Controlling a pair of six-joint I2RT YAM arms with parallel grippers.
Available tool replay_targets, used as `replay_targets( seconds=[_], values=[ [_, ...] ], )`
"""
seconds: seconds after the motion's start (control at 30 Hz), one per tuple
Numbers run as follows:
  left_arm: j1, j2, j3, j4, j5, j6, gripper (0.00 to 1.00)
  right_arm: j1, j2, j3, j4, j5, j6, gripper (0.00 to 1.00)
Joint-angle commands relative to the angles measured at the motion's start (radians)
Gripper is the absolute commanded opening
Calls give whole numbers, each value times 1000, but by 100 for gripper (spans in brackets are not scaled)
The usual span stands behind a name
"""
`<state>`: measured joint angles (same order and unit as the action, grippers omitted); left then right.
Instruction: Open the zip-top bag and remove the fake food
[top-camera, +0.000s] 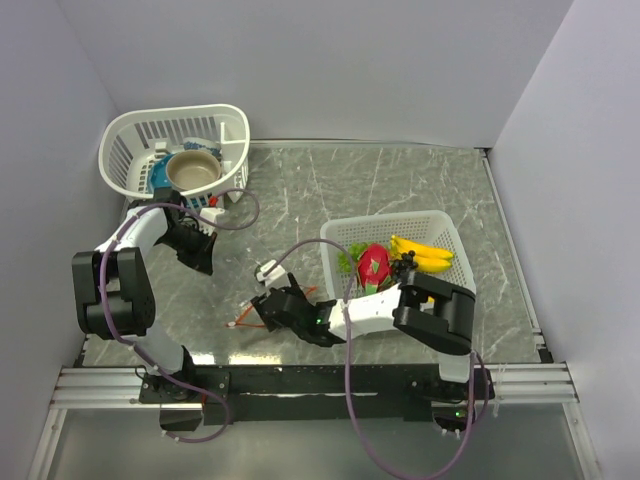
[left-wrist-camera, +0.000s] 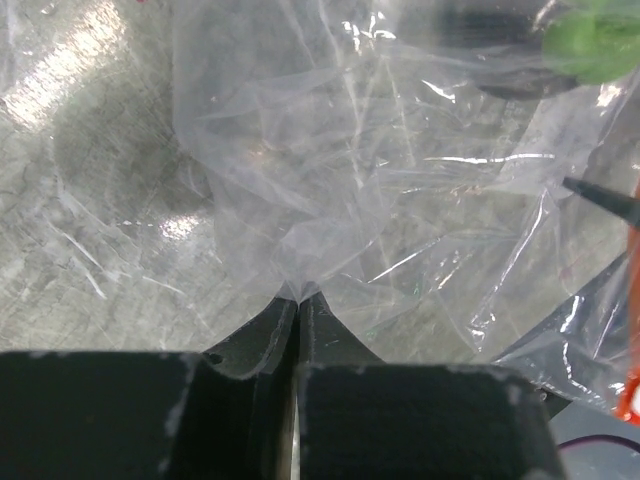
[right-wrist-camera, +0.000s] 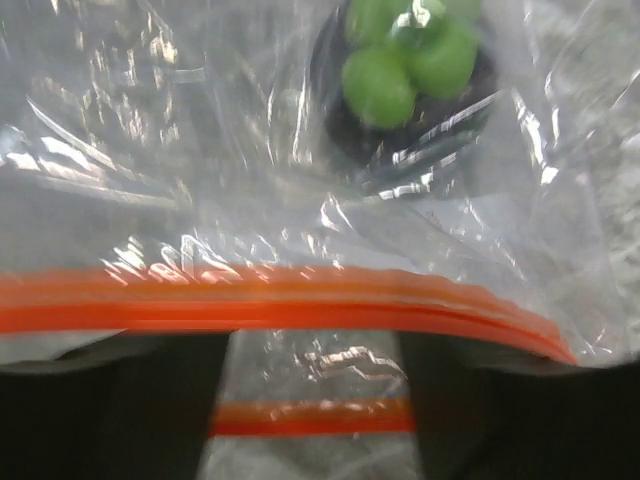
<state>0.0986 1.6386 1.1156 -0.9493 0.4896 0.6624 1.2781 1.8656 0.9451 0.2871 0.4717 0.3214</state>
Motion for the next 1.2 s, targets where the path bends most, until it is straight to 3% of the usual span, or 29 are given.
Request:
replay_targets(
  seconds=[0.0, 0.07, 0.1, 0.23, 0.37, 0.53, 0.63, 0.8, 1.17],
  values=[
    [-2, -16, 24, -42, -6, 19, 11, -2, 47, 72, 144, 140, -61, 77],
    [3, -42, 41, -61, -23, 19, 29, -2, 66, 78, 158, 139, -65, 77],
    [7, -52, 70, -83, -31, 17, 98, -2, 79, 83, 158, 128, -64, 77],
    [64, -109, 219, -193, 39, 19, 99, 7, 95, 64, 164, 104, -36, 75],
    [32, -97, 314, -243, 200, -3, 99, 12, 101, 43, 175, 90, -13, 73],
    [-129, -27, 179, -19, 205, -138, 99, 12, 102, 32, 178, 79, -2, 72],
    [-163, 23, 138, 118, 196, -207, 99, 12, 101, 24, 176, 68, 1, 72],
    [-166, 52, 89, 324, 101, -296, 99, 13, 95, 1, 182, 44, 8, 71],
    [-192, 70, -8, 552, -49, -379, 99, 12, 72, -43, 196, -5, 42, 69]
  ],
)
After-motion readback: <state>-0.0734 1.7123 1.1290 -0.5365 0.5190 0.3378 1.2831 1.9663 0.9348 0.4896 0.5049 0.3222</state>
